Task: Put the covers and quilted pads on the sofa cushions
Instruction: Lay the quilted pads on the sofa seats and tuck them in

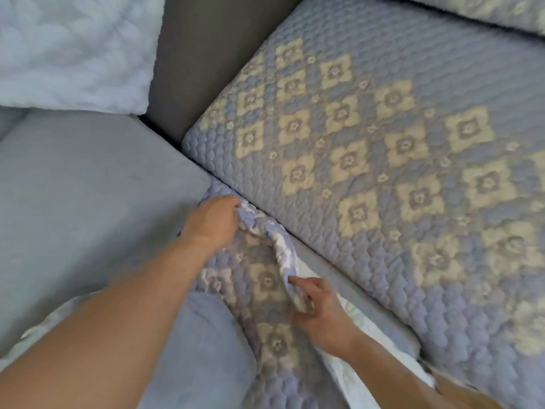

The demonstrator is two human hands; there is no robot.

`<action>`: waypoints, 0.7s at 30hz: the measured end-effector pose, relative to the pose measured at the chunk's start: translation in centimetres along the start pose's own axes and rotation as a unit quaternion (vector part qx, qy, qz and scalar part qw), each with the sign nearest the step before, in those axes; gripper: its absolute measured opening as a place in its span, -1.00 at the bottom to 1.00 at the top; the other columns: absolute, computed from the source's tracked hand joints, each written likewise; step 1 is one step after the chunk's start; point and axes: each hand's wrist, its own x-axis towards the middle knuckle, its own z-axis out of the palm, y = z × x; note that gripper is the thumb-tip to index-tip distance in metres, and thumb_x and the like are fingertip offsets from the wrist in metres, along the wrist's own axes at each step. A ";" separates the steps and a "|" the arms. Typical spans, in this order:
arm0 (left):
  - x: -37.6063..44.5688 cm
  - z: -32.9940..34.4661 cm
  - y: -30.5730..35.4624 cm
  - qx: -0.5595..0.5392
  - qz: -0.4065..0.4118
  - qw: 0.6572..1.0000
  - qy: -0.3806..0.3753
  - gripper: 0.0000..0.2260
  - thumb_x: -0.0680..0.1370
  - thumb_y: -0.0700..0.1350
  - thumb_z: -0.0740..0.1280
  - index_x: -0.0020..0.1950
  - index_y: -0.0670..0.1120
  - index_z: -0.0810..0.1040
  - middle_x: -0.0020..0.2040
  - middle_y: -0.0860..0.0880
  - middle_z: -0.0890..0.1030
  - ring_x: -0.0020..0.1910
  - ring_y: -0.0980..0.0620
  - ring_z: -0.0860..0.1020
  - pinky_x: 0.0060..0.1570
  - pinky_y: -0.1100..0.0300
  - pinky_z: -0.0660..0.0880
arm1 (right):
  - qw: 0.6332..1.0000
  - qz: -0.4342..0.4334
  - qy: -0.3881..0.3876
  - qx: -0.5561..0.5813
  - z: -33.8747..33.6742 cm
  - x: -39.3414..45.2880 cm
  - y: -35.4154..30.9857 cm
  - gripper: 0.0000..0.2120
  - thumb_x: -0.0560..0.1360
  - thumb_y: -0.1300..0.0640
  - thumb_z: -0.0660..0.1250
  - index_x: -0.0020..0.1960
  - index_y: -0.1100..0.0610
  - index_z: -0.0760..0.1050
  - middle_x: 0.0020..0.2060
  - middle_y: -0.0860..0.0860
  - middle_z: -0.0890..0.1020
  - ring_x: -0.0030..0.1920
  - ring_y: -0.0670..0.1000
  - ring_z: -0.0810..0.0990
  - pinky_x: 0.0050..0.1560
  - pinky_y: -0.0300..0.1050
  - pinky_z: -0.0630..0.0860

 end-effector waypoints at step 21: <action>9.6 4.2 -1.5 0.267 0.220 0.924 -0.162 -0.51 0.69 0.19 -0.09 0.46 0.06 0.43 0.46 -0.01 0.45 0.41 -0.05 0.40 0.43 0.00 0.27 | 0.864 0.056 0.402 -0.297 -6.0 0.4 0.3 -0.57 0.47 0.32 0.27 0.34 0.17 0.46 0.11 0.20 0.48 0.04 0.31 0.46 -0.05 0.15 0.46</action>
